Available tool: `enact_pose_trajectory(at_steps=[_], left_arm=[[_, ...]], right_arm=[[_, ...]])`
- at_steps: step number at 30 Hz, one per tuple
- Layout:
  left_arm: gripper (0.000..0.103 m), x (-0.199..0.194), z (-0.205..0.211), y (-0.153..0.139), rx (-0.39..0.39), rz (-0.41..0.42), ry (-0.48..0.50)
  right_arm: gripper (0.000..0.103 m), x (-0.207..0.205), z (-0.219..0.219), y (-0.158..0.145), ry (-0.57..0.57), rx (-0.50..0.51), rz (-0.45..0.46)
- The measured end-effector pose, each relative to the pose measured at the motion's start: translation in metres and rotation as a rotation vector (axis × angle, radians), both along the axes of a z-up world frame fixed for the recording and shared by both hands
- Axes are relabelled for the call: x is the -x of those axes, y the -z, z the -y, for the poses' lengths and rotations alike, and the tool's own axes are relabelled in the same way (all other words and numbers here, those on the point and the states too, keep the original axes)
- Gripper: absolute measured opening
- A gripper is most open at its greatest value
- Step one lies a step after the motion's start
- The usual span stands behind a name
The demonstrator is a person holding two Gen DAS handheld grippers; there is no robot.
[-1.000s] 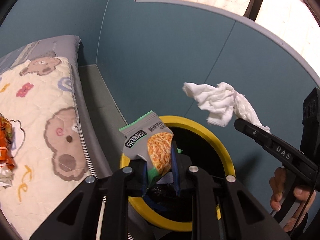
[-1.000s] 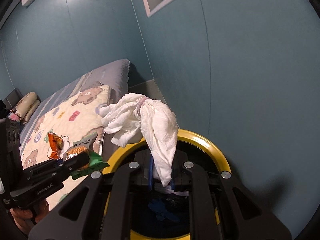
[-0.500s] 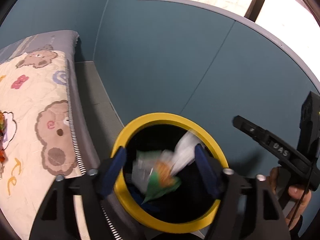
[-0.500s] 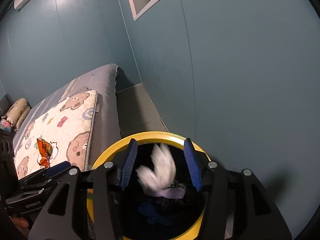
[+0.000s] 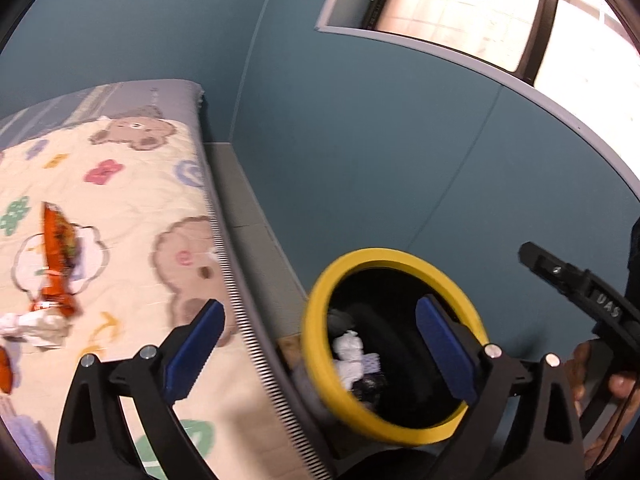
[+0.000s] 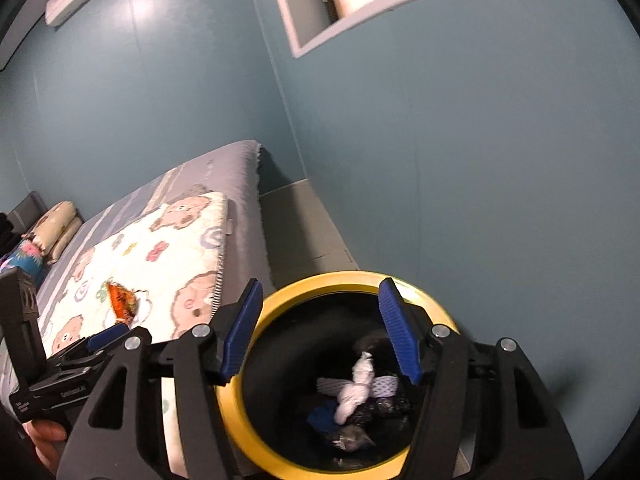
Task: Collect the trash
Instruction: 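Move both open tools back over the items on the bed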
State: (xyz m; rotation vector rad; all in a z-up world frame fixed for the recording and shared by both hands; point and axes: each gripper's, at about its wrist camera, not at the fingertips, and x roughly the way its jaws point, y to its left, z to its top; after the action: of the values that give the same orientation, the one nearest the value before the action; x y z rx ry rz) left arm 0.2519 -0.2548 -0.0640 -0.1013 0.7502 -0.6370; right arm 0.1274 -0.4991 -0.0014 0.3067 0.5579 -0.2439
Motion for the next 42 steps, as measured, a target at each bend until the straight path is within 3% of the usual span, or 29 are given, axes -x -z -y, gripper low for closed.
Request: enact_pose_trajectory(at_steps=[23, 32, 42], left_arm=[[0.095, 0.013, -0.192, -0.010, -0.087, 0.038, -0.308], [0.095, 0.022, -0.262, 0.008, -0.112, 0.009, -0.402], [0.095, 0.028, -0.315, 0.039, -0.160, -0.035, -0.474]], right_arm=[[0.067, -0.031, -0.159, -0.013, -0.351, 0.003, -0.008], [0.067, -0.034, -0.217, -0.005, -0.476, 0.007, -0.031], [0.067, -0.034, -0.273, 0.028, -0.604, 0.010, -0.124]])
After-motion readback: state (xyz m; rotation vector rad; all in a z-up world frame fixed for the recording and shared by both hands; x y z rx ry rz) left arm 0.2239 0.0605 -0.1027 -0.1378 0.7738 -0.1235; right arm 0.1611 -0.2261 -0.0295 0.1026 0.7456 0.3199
